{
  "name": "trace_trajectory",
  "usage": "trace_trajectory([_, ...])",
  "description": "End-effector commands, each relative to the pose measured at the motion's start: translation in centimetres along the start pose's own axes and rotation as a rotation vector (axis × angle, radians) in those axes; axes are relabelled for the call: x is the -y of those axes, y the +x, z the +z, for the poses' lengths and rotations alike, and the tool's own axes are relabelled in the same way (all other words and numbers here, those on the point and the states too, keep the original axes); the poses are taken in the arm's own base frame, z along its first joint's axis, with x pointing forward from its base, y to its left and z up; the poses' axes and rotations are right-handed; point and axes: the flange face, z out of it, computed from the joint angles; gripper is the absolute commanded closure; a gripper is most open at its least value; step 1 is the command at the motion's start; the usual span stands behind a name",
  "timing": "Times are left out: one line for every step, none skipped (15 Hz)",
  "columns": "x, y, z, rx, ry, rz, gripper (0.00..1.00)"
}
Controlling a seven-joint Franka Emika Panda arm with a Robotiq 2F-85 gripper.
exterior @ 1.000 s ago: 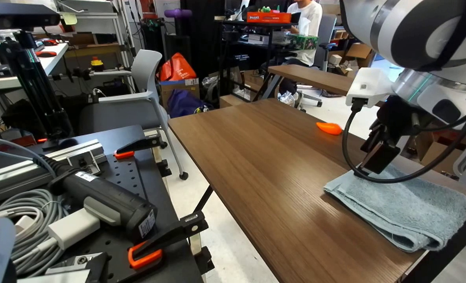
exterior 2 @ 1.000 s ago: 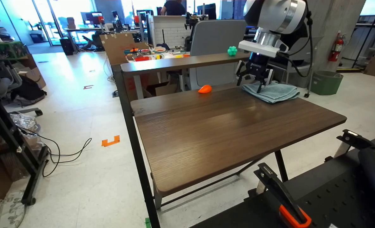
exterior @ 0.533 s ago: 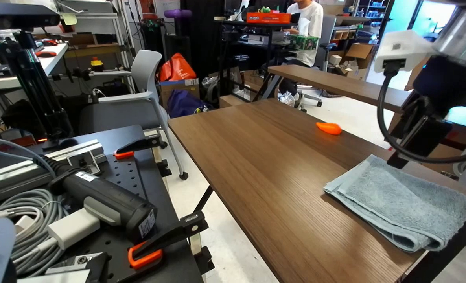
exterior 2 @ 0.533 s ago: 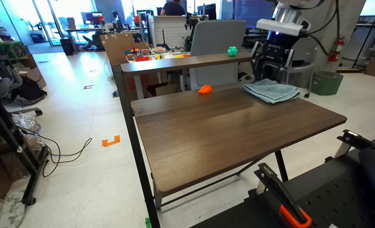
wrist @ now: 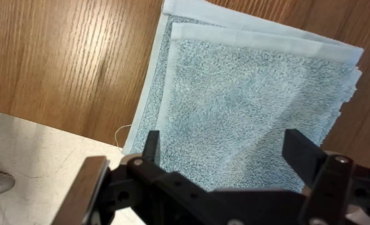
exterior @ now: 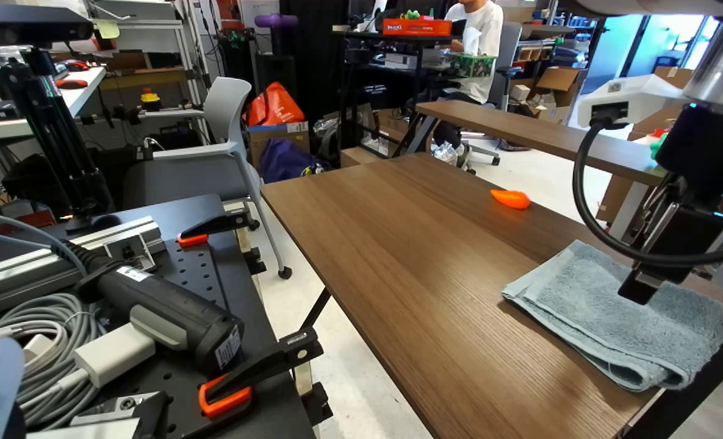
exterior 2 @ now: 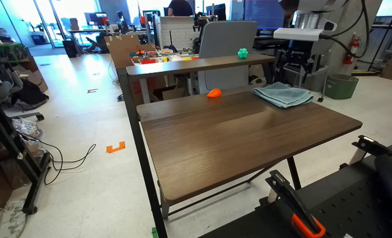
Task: Use the towel to wipe the table.
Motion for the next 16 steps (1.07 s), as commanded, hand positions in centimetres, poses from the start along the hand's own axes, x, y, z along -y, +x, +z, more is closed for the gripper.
trace_trajectory([0.3,0.5,0.0,-0.016,0.050,0.009,0.00])
trace_trajectory([0.4,0.9,0.4,-0.014,0.062,0.021,0.00])
trace_trajectory([0.2,1.3,0.8,-0.010,0.062,0.036,0.00])
trace_trajectory([-0.1,1.5,1.2,-0.003,0.064,0.045,0.00])
trace_trajectory([-0.4,1.8,1.7,0.010,0.060,0.051,0.00])
trace_trajectory([-0.7,2.0,2.2,0.035,0.064,0.051,0.00])
trace_trajectory([-0.9,2.0,2.8,0.059,0.071,0.048,0.00])
trace_trajectory([-1.0,1.9,3.4,0.078,0.075,0.047,0.00])
trace_trajectory([-1.1,1.8,4.2,0.087,0.063,0.052,0.00])
trace_trajectory([-1.2,1.8,4.8,0.093,0.059,0.053,0.00])
trace_trajectory([-1.4,1.8,5.5,0.096,0.052,0.052,0.00])
trace_trajectory([-1.5,1.7,5.9,0.105,0.048,0.038,0.00])
trace_trajectory([-1.8,1.5,5.6,0.076,0.031,0.055,0.00])
trace_trajectory([-1.8,1.4,6.0,0.081,0.027,0.051,0.00])
trace_trajectory([-1.8,1.4,6.3,0.082,0.026,0.048,0.00])
trace_trajectory([-1.8,1.4,6.3,0.082,0.026,0.047,0.00])
